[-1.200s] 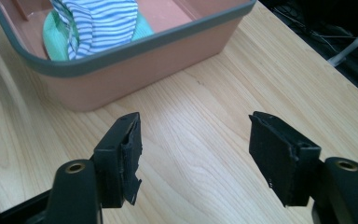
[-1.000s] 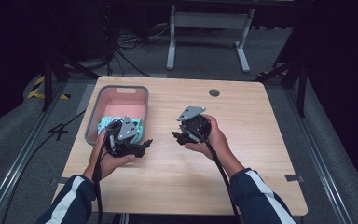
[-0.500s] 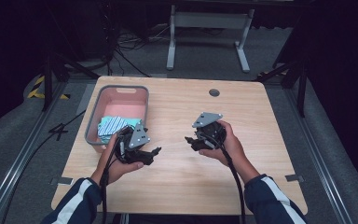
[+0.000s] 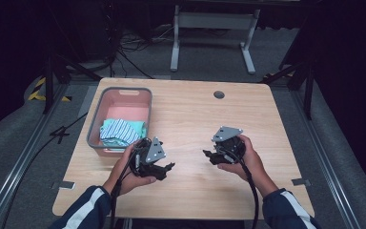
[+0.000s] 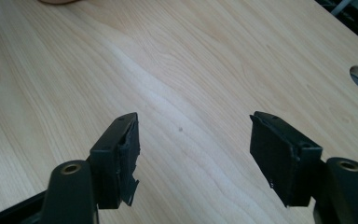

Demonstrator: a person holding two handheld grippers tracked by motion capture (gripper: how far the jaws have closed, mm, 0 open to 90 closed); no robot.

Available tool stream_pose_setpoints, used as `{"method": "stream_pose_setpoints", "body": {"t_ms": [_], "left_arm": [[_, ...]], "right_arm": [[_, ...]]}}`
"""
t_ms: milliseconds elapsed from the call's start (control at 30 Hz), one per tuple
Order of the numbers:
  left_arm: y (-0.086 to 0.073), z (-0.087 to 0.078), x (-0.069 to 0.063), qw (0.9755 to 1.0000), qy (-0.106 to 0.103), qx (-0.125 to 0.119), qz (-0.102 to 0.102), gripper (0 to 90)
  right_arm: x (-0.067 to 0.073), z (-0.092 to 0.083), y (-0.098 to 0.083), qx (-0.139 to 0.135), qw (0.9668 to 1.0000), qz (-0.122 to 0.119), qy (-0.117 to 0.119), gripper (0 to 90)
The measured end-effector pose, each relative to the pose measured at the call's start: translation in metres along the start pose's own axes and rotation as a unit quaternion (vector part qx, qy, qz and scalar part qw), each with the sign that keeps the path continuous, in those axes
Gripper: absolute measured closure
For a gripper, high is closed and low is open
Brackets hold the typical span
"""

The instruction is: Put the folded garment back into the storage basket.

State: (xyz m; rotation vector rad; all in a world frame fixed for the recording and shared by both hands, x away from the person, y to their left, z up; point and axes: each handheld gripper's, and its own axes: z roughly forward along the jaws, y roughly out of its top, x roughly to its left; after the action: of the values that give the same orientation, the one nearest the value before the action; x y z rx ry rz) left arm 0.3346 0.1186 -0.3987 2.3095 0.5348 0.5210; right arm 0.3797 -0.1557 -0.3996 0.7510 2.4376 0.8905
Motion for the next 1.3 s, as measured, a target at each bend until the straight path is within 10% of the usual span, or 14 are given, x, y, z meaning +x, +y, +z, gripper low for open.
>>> {"method": "stream_pose_setpoints", "body": {"t_ms": [933,1300], "left_arm": [[-0.031,0.036,-0.016,0.9979,-0.041,0.044,0.026,22.2],[-0.052,0.031,-0.018,0.9964,-0.068,0.05,0.009,19.8]], "right_arm": [[-0.007,-0.021,-0.092,0.015,0.9997,0.011,-0.013,33.1],[-0.02,-0.035,-0.138,0.013,0.9969,0.075,-0.021,31.7]]}}
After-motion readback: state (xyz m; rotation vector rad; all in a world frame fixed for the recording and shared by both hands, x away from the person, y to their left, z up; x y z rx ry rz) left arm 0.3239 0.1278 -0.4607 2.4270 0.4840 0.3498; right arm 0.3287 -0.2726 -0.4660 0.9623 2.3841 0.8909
